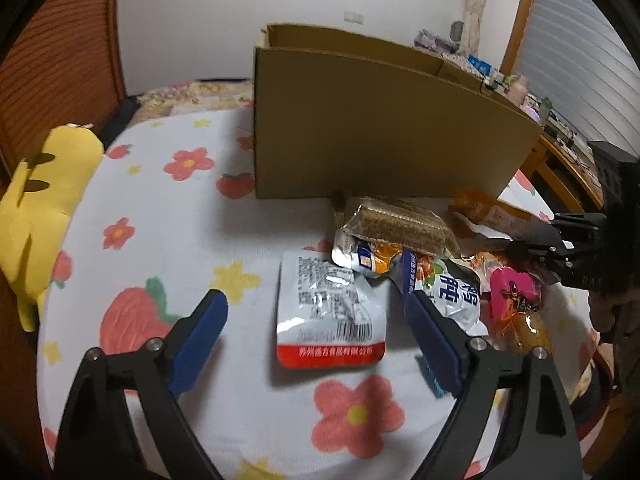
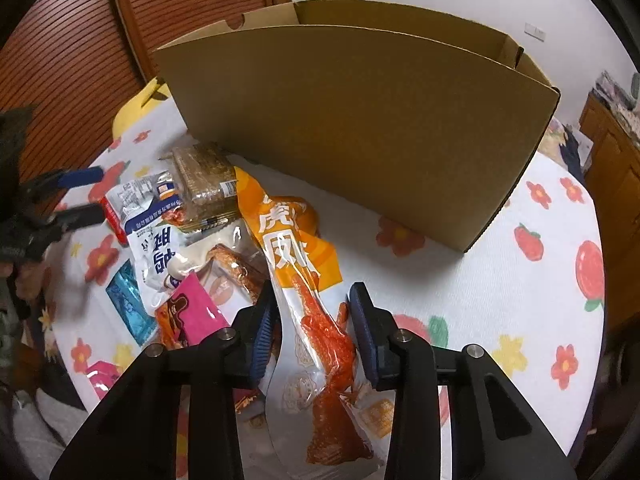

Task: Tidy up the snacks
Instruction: 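Grasp the white-red pouch with the left tool while the right tool grasps the orange chicken-feet pack, then lift both held packs and carry them over the open cardboard box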

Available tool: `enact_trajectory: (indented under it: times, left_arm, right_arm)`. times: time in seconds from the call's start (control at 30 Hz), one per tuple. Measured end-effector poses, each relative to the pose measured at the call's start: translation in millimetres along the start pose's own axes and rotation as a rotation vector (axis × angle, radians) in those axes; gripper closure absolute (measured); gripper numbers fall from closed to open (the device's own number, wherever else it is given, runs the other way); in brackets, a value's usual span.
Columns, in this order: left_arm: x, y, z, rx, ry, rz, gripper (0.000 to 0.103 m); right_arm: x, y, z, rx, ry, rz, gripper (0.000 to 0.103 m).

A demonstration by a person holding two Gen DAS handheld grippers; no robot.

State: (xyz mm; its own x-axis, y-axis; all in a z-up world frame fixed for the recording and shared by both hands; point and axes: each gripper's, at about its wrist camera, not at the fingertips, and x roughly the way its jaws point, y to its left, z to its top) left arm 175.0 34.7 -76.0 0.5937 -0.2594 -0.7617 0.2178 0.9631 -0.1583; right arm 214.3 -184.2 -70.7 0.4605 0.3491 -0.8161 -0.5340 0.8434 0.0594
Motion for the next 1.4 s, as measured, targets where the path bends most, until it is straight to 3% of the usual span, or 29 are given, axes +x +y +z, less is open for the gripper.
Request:
enact_trajectory:
  times: [0.1, 0.2, 0.33, 0.57, 0.67, 0.8, 0.87, 1.4]
  left_arm:
    - [9.8, -0.9, 5.7, 0.018, 0.038, 0.002, 0.017]
    - [18.4, 2.0, 9.9, 0.012, 0.076, -0.005, 0.032]
    - [27.5, 4.6, 14.8, 0.013, 0.113, 0.001, 0.042]
    - [34.9, 1.3, 18.3, 0.038, 0.143, -0.013, 0.042]
    - [32.4, -2.0, 16.3, 0.047, 0.141, -0.036, 0.057]
    - [24.3, -7.2, 10.9, 0.073, 0.093, -0.019, 0.065]
    - [17.6, -8.8, 6.6, 0.083, 0.074, -0.025, 0.081]
    - [-33.4, -3.1, -25.3, 0.061, -0.077, -0.002, 0.085]
  right_arm:
    - [-4.2, 0.4, -1.9, -0.009, -0.009, -0.009, 0.074]
    - [-3.9, 1.5, -3.6, -0.014, -0.02, -0.014, 0.074]
    - [-3.4, 2.7, -4.6, -0.018, -0.033, -0.017, 0.074]
    - [-7.6, 4.3, -8.8, -0.022, -0.058, -0.022, 0.079]
    - [-9.8, 5.9, -8.7, -0.027, -0.065, -0.025, 0.08]
    - [-14.8, 8.6, -6.8, -0.032, -0.077, -0.021, 0.082]
    - [-16.8, 9.5, -6.0, -0.034, -0.081, -0.02, 0.082]
    - [-28.6, 20.8, -11.5, 0.008, -0.162, -0.005, 0.083]
